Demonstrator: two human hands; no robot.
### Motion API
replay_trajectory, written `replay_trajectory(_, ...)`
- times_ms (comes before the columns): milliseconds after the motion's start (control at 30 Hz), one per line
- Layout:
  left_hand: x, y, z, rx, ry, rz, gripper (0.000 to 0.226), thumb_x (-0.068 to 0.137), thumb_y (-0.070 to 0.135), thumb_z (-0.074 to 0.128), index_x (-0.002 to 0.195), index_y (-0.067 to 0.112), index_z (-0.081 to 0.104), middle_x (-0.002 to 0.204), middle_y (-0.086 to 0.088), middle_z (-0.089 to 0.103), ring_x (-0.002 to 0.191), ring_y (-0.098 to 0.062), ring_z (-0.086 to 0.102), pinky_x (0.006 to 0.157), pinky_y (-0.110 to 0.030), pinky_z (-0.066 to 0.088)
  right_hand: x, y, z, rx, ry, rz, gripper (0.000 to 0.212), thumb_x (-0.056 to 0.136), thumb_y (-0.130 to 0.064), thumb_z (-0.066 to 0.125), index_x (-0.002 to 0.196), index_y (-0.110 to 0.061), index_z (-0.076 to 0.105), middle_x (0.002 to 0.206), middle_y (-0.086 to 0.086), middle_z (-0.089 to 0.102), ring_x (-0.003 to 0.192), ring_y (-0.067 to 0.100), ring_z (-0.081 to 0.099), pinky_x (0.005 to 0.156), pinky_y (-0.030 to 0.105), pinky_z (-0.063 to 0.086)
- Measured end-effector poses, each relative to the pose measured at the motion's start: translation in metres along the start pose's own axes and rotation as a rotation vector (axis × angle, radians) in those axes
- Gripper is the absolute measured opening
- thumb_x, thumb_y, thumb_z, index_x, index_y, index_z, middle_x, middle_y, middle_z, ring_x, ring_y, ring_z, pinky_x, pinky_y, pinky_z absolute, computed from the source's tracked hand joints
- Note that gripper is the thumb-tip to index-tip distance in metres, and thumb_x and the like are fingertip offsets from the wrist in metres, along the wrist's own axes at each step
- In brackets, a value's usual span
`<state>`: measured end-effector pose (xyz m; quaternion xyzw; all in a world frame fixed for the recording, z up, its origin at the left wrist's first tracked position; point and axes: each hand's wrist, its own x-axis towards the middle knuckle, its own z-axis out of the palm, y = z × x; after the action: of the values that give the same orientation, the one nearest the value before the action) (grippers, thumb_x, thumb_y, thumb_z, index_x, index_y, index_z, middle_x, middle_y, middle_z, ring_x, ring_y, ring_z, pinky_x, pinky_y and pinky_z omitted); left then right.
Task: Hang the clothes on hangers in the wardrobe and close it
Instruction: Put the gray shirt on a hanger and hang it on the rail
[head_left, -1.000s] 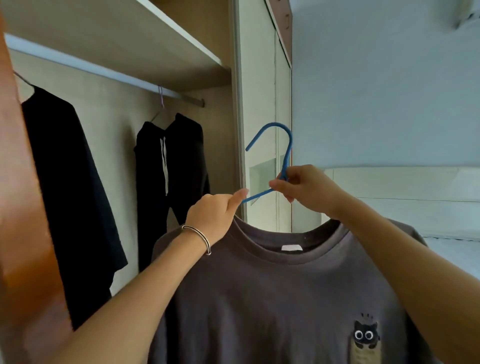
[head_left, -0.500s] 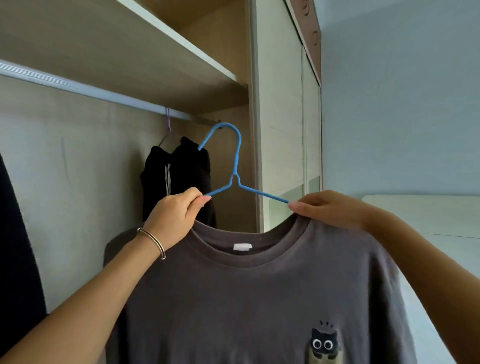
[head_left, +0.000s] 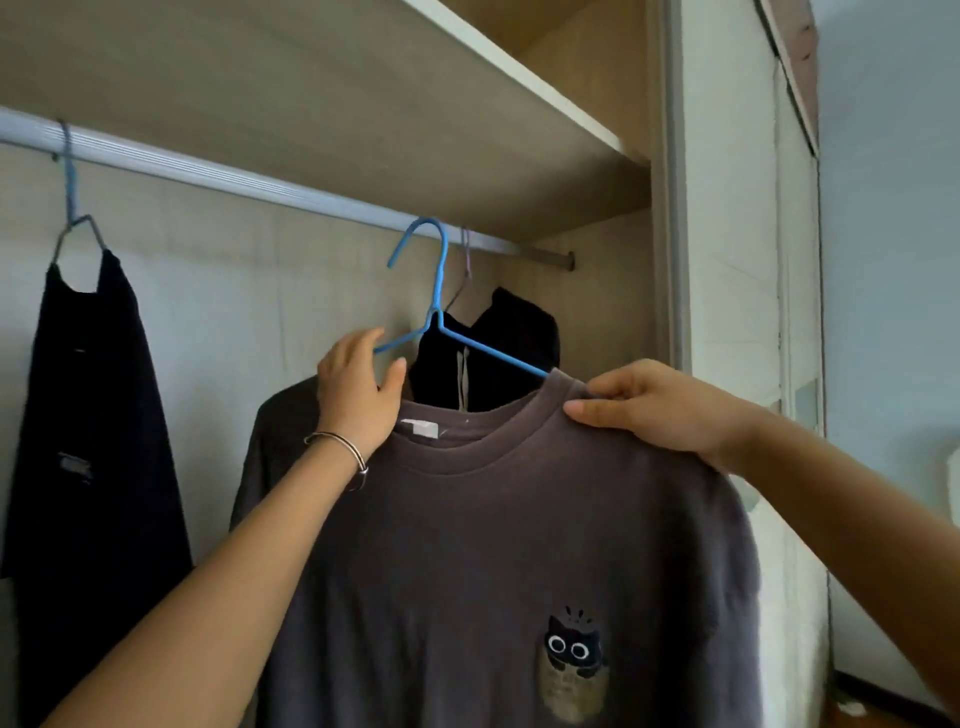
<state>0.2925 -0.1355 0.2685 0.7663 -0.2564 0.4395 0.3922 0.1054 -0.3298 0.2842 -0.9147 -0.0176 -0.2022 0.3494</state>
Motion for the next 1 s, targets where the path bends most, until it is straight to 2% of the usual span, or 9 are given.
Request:
replay_trajectory(133,-0.011,-0.022,-0.007,-0.128,-0.102,-0.176,0.058,0.091,0.025,0.050,0.142,0.010,0.028,0.152,-0.010,0.023,0.136,-0.028,0.032,0.116,-0.039,0.025,0.056,-0.032,0.038,0.236,-0.050,-0.009,0.026,0.086,-0.024,0.062,0.099,-0.003,0.072,0.102,0.015,0.072,0.092,0.029,0.068,0.087,0.036,0.054)
replay_trajectory(300,-0.014,-0.035,-0.025,-0.189,-0.054,-0.252,0.059,0.094,0.027,0.045,0.146,0.016,0.019,0.154,-0.003,0.018,0.141,-0.015,0.023,0.116,-0.028,0.019,0.110,-0.075,0.066,0.528,-0.140,-0.020,0.026,0.087,-0.022,0.062,0.096,0.002,0.067,0.087,0.013,0.072,0.071,0.021,0.067,0.067,0.025,0.055)
replay_trajectory(400,-0.006,-0.035,-0.039,-0.281,-0.036,-0.236,0.063,0.092,0.031,0.046,0.146,0.026,0.014,0.155,0.005,0.019,0.139,-0.012,0.030,0.112,-0.025,0.027,0.130,-0.096,0.068,0.645,-0.137,-0.090,0.022,0.087,-0.020,0.061,0.088,0.001,0.063,0.069,0.010,0.067,0.057,0.018,0.062,0.050,0.021,0.053)
replay_trajectory(533,0.004,-0.029,-0.049,-0.204,-0.024,-0.220,0.061,0.092,0.037,0.046,0.145,0.024,0.020,0.154,0.003,0.023,0.140,-0.011,0.027,0.118,-0.035,0.024,0.151,-0.123,0.077,0.738,-0.133,-0.206,0.022,0.087,-0.019,0.061,0.085,0.003,0.062,0.082,0.016,0.065,0.071,0.025,0.062,0.072,0.035,0.054)
replay_trajectory(567,0.004,-0.028,-0.051,-0.175,-0.009,-0.222,0.063,0.090,0.041,0.045,0.145,0.024,0.021,0.154,0.001,0.025,0.141,-0.011,0.026,0.118,-0.038,0.023,0.155,-0.129,0.081,0.743,-0.140,-0.223,0.021,0.087,-0.019,0.061,0.081,0.002,0.061,0.080,0.015,0.065,0.069,0.024,0.062,0.069,0.032,0.055)
replay_trajectory(633,0.004,-0.028,-0.058,-0.152,0.027,-0.267,0.063,0.088,0.047,0.043,0.144,0.025,0.024,0.151,0.002,0.031,0.138,-0.010,0.030,0.118,-0.037,0.024,0.162,-0.142,0.089,0.754,-0.165,-0.253,0.024,0.087,-0.016,0.060,0.067,-0.004,0.055,0.067,0.009,0.059,0.055,0.018,0.056,0.044,0.016,0.048)
replay_trajectory(700,0.002,-0.029,-0.067,-0.131,0.039,-0.319,0.054,0.094,0.041,0.038,0.144,0.027,0.025,0.149,0.006,0.034,0.136,-0.008,0.033,0.117,-0.035,0.025,0.166,-0.155,0.099,0.770,-0.190,-0.272,0.022,0.088,-0.013,0.058,0.071,0.000,0.055,0.066,0.008,0.056,0.051,0.013,0.050,0.029,0.010,0.037)
replay_trajectory(867,-0.010,-0.030,-0.089,-0.101,0.028,-0.405,0.048,0.096,0.040,0.031,0.142,0.026,0.032,0.144,0.008,0.042,0.134,-0.007,0.037,0.116,-0.033,0.026,0.164,-0.172,0.135,0.658,-0.297,-0.299,0.035,0.092,-0.021,0.049,0.114,0.006,0.055,0.083,0.011,0.056,0.069,0.022,0.054,0.052,0.023,0.040)
replay_trajectory(1000,-0.017,-0.033,-0.100,-0.136,0.022,-0.437,0.040,0.098,0.040,0.027,0.132,0.031,0.044,0.131,0.009,0.054,0.124,-0.004,0.048,0.109,-0.025,0.036,0.153,-0.173,0.145,0.758,-0.529,-0.294,0.033,0.085,-0.022,0.057,0.112,-0.004,0.056,0.084,0.008,0.060,0.066,0.019,0.057,0.055,0.023,0.045)
